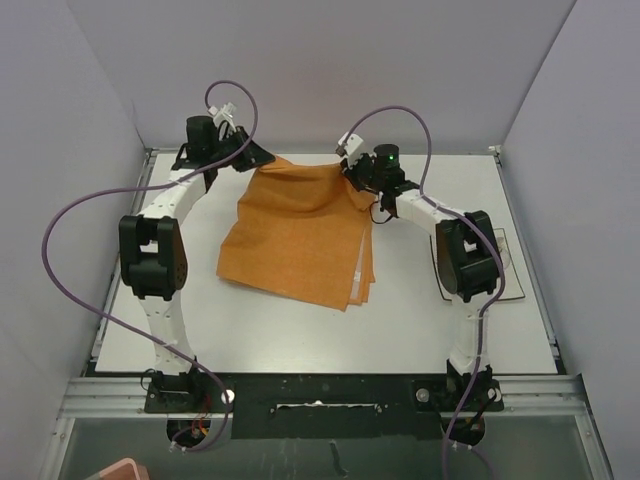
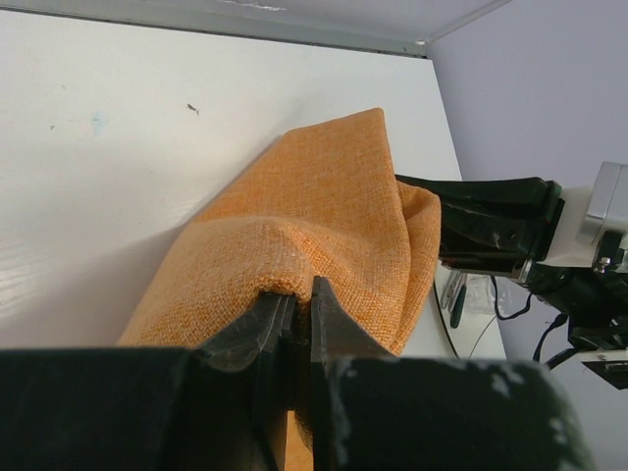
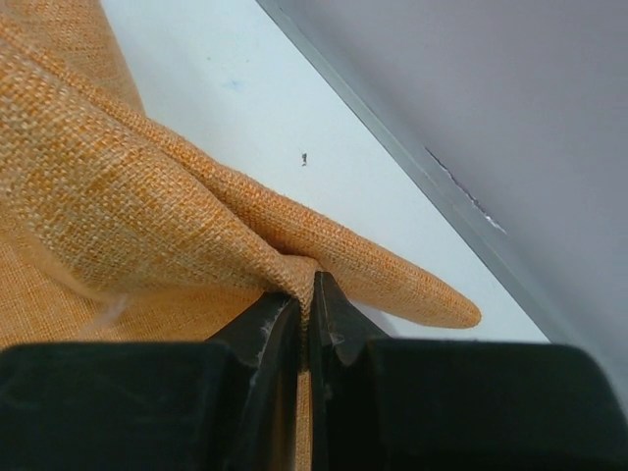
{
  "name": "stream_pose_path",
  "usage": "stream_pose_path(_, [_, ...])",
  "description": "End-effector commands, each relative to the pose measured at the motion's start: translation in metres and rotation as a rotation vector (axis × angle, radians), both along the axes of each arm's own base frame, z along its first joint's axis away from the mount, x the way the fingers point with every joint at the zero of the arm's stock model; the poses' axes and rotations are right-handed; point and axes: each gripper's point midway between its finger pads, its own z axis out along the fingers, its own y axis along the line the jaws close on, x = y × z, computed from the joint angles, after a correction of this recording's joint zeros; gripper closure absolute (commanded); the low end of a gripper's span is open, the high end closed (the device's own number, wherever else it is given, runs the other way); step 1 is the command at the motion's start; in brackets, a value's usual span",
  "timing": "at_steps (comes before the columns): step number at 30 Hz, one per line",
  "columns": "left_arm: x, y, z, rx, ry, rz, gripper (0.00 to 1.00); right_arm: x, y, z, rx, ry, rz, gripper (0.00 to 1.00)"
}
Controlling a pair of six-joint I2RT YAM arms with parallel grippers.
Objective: Set the dinner table for one person
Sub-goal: Flatten out the napkin at the center of the board.
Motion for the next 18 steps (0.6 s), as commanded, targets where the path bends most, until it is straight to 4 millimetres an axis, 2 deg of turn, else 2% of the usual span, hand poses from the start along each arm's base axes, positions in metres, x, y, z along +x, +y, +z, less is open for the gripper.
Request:
stream_pose_path(1, [0.017,0.006,0.046,-0.035,-0.153,-0.017,1.0,0.024,0.014,0.07,0.079,-0.221,-0.037,1.0])
stream_pose_path(3, [0.016,0.006,0.049,-0.037,-0.156,-0.019,1.0,0.026,0.016,0.072,0.077,-0.232,-0.072,0.98])
stream_pose_path(4, [0.015,0.007,0.051,-0.034,-0.157,-0.015,1.0,0.026,0.018,0.074,0.075,-0.238,-0.085,0.88])
stream_pose_path(5, [0.013,0.007,0.053,-0.029,-0.163,-0.014,1.0,0.025,0.018,0.076,0.073,-0.25,-0.104,0.65])
stream_pose_path(6, [0.012,0.008,0.054,-0.023,-0.167,-0.013,0.98,0.025,0.018,0.078,0.072,-0.263,-0.13,0.31])
stream_pose_path(7, [0.012,0.009,0.054,-0.014,-0.168,-0.005,0.87,0.022,0.018,0.081,0.075,-0.275,-0.146,0.11])
stream_pose_path(8, [0.011,0.011,0.054,-0.003,-0.168,0.001,0.78,0.018,0.02,0.083,0.074,-0.285,-0.148,0.07])
stream_pose_path(11, [0.009,0.016,0.057,0.031,-0.174,0.034,0.43,0.007,0.018,0.092,0.099,-0.294,-0.16,0.06])
stream_pose_path(12, [0.006,0.016,0.06,0.042,-0.183,0.032,0.36,0.004,0.017,0.096,0.108,-0.292,-0.173,0.05])
stream_pose_path(14, [0.006,0.02,0.063,0.094,-0.189,0.07,0.28,-0.004,0.013,0.105,0.13,-0.292,-0.199,0.03])
stream_pose_path(18, [0.001,0.021,0.083,0.197,-0.231,0.112,0.26,-0.032,0.004,0.14,0.185,-0.307,-0.268,0.02])
